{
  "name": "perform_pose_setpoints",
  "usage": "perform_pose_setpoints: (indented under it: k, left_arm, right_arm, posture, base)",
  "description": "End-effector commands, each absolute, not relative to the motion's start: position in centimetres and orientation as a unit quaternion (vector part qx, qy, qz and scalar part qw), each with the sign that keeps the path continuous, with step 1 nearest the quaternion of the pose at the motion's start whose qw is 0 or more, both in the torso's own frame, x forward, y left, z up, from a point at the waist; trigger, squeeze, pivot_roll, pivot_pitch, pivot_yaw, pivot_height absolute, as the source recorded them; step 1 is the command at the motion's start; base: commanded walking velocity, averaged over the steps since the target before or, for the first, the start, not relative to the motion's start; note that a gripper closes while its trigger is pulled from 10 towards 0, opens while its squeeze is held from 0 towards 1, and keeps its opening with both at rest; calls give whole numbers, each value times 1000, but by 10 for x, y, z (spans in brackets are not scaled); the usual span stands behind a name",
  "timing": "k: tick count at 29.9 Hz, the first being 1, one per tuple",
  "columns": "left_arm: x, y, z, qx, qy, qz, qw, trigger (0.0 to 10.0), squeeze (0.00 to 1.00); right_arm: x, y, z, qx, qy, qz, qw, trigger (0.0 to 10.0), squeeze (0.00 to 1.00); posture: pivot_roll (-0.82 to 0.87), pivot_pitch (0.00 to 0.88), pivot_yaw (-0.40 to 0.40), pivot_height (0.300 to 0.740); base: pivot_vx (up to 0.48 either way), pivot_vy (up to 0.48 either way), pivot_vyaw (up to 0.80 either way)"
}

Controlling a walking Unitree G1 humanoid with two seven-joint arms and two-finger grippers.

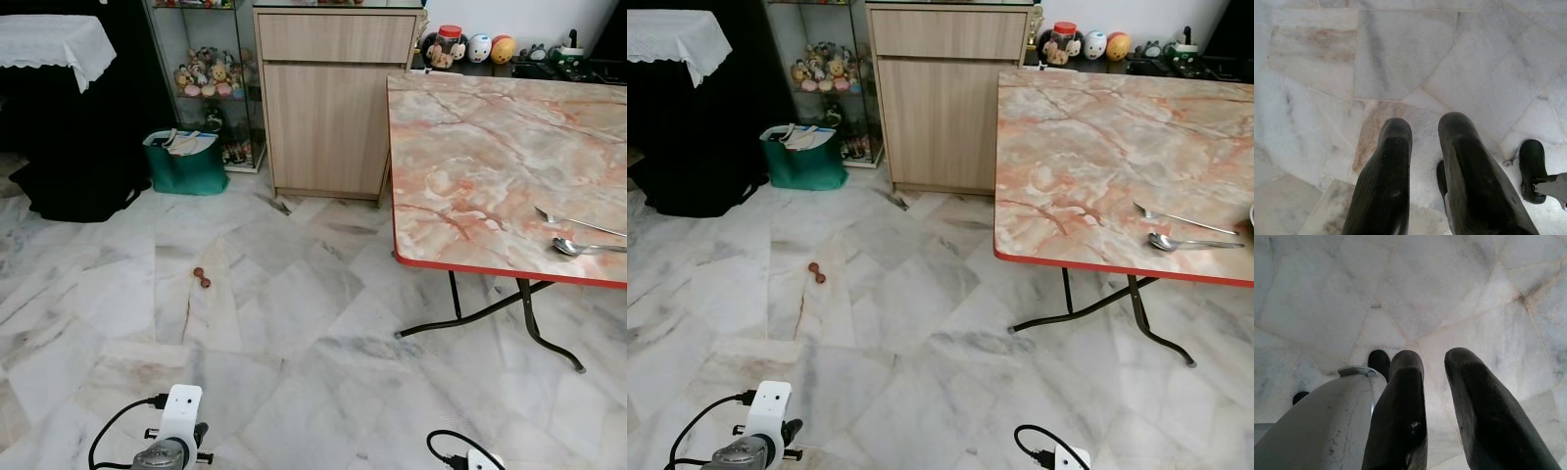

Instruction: Setting the table

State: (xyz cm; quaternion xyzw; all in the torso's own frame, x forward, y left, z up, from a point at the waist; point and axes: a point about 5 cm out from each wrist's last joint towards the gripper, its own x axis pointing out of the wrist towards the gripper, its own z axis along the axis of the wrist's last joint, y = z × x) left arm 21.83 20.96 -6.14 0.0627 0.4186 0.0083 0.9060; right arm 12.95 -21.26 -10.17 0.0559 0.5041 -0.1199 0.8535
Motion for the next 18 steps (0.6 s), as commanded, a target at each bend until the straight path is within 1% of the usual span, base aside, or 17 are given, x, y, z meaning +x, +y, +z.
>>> perform_pose_setpoints:
  k: [1, 5, 9, 18]
  left_arm:
    - [213, 211, -64, 68, 427, 9, 902, 10000, 0]
    - [214, 211, -64, 68, 426, 9, 902, 10000, 0]
    - [211, 212, -66, 65, 428, 18, 901, 10000, 0]
    - [212, 214, -64, 66, 427, 18, 902, 10000, 0]
  right_arm:
    - [129, -215, -102, 55, 504, -122, 853, 10000, 0]
    - [129, -216, -101, 54, 504, -122, 854, 10000, 0]
    - [131, -214, -101, 46, 506, -112, 854, 10000, 0]
    - [132, -213, -101, 42, 504, -109, 855, 10000, 0]
  posture:
    - [73, 0, 3, 740]
    - [73, 0, 3, 740]
    - [80, 0, -6, 740]
    - [72, 0, 3, 740]
  base:
    - [0, -262, 0]
    - [0, -269, 0]
    - [0, -304, -592]
    - [0, -302, 0]
